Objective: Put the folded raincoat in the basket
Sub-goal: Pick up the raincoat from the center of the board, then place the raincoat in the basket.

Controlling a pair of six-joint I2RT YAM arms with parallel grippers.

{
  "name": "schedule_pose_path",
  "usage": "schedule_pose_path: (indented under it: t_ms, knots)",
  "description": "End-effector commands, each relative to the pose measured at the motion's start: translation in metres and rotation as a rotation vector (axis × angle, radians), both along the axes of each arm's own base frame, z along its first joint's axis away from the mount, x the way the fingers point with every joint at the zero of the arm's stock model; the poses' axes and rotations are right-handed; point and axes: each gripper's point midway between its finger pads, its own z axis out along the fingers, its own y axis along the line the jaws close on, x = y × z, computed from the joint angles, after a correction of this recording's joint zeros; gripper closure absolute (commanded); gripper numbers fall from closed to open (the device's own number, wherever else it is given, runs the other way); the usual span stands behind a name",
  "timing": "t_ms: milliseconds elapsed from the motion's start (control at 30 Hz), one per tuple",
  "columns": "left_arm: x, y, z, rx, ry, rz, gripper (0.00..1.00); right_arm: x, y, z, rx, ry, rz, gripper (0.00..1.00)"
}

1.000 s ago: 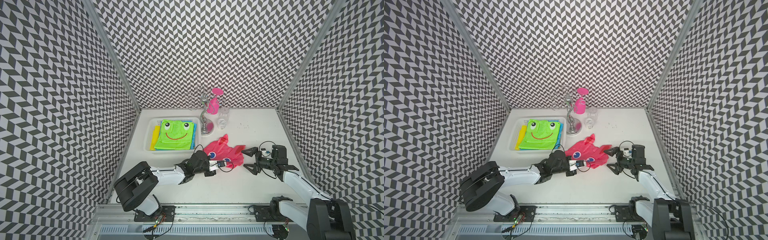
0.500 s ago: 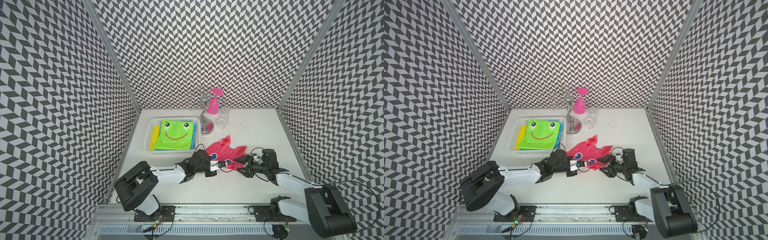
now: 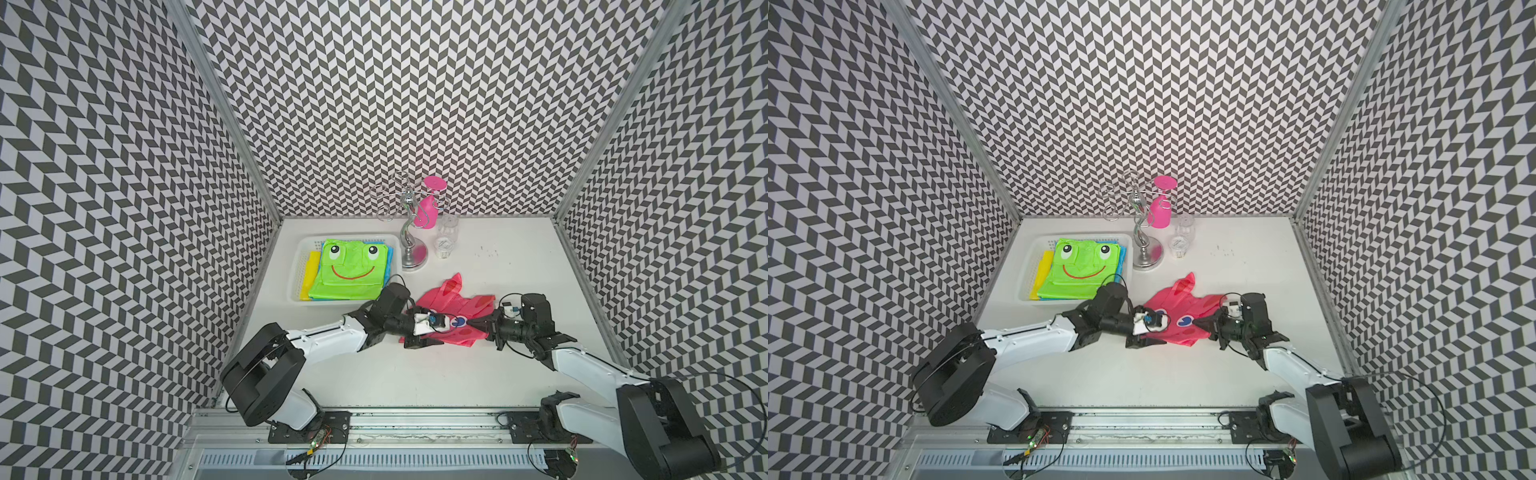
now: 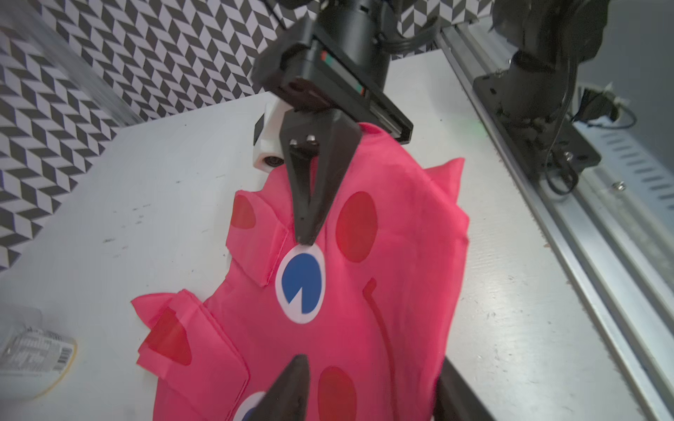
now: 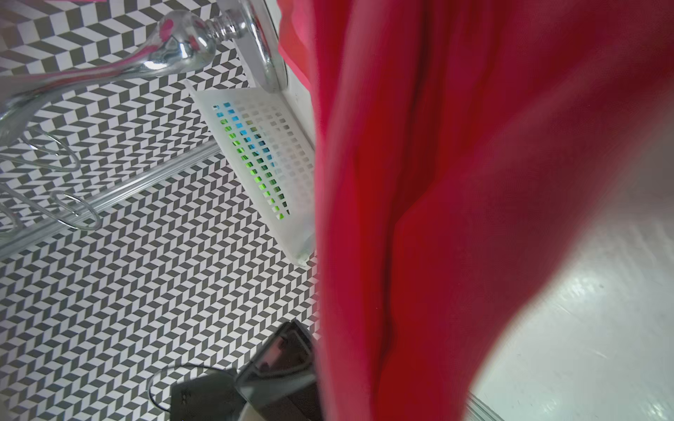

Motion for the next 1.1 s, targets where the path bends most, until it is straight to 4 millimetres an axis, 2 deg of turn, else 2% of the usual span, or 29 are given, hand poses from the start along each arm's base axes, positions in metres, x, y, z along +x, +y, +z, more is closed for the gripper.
schedule_pose_path:
  t_ms: [0, 100, 333, 467, 567, 700, 733, 833, 900, 1067]
  knots:
    - [-0.015, 0.022, 0.04, -0.078, 0.126, -0.125, 0.34, 0.007, 0.006, 0.032, -0.024, -0.173, 0.062, 1.0]
    - [-0.016, 0.042, 0.06, -0.103, 0.148, -0.171, 0.31, 0.012, 0.013, 0.058, -0.054, -0.312, 0.118, 1.0]
    - [-0.002, 0.071, 0.081, 0.007, 0.064, -0.05, 0.31, 0.012, 0.031, 0.129, -0.155, -0.597, 0.227, 1.0]
    - [0.023, 0.096, 0.092, 0.022, 0.065, 0.093, 0.3, 0.004, 0.053, 0.17, -0.111, -0.726, 0.305, 1.0]
    - [0.044, 0.123, 0.104, 0.003, 0.045, 0.221, 0.3, 0.0, 0.072, 0.2, -0.11, -0.821, 0.351, 1.0]
    - [0.066, 0.165, 0.125, -0.034, 0.011, 0.385, 0.29, -0.001, 0.099, 0.228, -0.082, -0.888, 0.401, 1.0]
    - [0.069, 0.173, 0.127, -0.033, 0.002, 0.416, 0.26, -0.001, 0.105, 0.234, -0.071, -0.904, 0.41, 1.0]
    - [0.084, 0.208, 0.131, -0.034, -0.026, 0.549, 0.25, -0.002, 0.135, 0.251, -0.023, -0.954, 0.458, 1.0]
    - [0.099, 0.239, 0.133, -0.057, -0.021, 0.682, 0.2, -0.004, 0.16, 0.263, 0.012, -0.984, 0.498, 1.0]
    - [0.13, 0.32, 0.133, -0.157, 0.07, 1.007, 0.18, -0.004, 0.218, 0.28, 0.082, -1.036, 0.567, 1.0]
